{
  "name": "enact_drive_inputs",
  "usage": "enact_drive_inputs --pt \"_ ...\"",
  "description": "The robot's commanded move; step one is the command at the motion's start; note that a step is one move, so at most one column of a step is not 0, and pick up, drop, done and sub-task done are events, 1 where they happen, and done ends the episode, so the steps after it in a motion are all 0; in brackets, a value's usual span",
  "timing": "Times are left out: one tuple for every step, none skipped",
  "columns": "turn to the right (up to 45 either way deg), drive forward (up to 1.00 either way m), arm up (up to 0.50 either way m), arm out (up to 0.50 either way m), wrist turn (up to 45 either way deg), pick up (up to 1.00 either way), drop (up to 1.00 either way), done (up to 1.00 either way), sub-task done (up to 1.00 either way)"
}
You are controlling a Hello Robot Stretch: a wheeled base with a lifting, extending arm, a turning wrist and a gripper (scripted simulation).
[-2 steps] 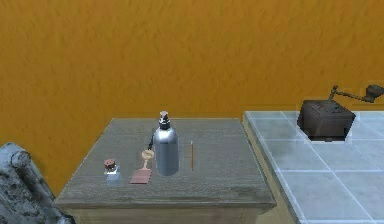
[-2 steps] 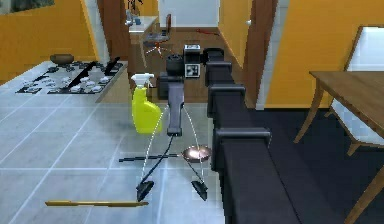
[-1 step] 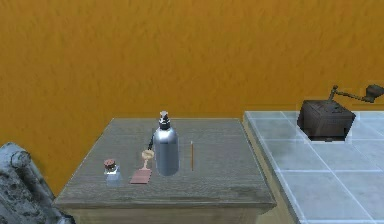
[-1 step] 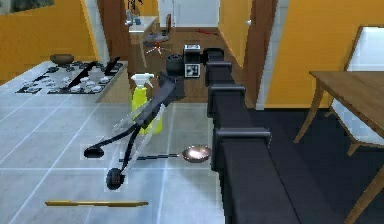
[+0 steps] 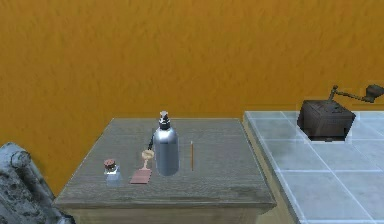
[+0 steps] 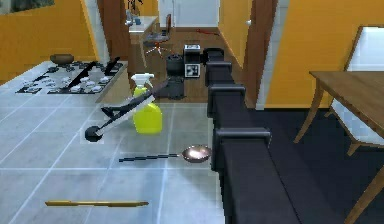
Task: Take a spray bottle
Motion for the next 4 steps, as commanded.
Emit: enact_drive_inputs --pt "0.0 0.0 0.0 0.0 45.0 0.0 0.0 0.0 0.0" --pt "0.0 0.0 0.0 0.0 21.0 0.0 0.0 0.0 0.0" --pt "0.0 0.0 0.0 0.0 0.0 1.0 0.0 0.0 0.0" --pt "0.0 0.0 0.0 0.0 0.0 0.0 0.0 1.0 0.0"
